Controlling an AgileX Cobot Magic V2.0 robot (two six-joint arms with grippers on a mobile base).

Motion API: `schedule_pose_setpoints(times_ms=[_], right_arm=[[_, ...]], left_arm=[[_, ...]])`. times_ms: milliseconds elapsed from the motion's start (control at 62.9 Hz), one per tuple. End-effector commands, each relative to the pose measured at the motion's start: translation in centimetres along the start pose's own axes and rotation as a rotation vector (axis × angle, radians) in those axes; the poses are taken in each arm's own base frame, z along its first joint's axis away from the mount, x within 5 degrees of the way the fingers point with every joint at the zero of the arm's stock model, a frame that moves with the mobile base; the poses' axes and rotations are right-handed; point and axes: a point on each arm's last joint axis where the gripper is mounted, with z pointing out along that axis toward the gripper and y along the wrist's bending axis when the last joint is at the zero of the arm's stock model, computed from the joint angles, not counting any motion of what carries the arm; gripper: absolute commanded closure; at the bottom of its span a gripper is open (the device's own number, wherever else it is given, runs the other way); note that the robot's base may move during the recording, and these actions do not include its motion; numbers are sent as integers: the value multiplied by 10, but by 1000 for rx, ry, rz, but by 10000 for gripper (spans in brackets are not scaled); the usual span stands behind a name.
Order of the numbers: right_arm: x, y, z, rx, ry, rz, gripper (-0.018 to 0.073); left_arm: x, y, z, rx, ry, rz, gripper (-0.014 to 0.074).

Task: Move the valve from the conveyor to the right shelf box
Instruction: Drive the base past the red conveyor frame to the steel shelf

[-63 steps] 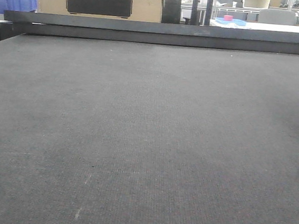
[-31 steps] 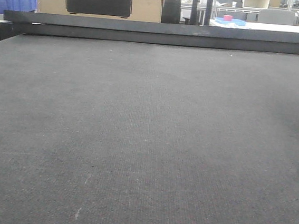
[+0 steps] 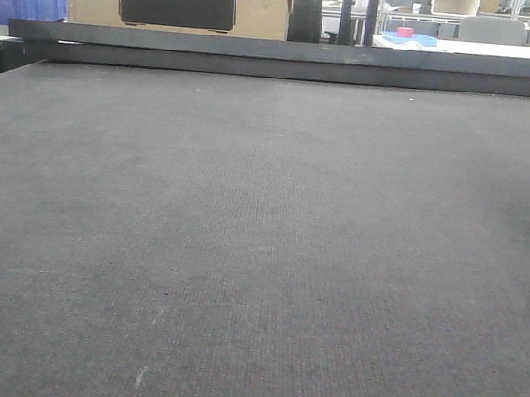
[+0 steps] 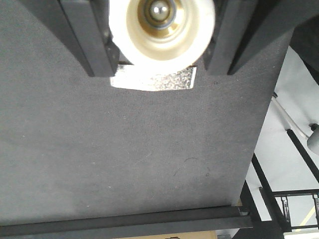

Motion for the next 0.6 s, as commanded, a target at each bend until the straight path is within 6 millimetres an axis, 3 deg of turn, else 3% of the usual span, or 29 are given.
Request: schedule_pose_setpoints(times_ms=[0,588], right_arm=[[-8,-2,-6,18,-84,-12,728],[-8,-2,-6,18,-84,-12,728]], left_arm=[[-7,-1,-4,1,-74,-6,708],[-7,-1,-4,2,-72,-6,708]])
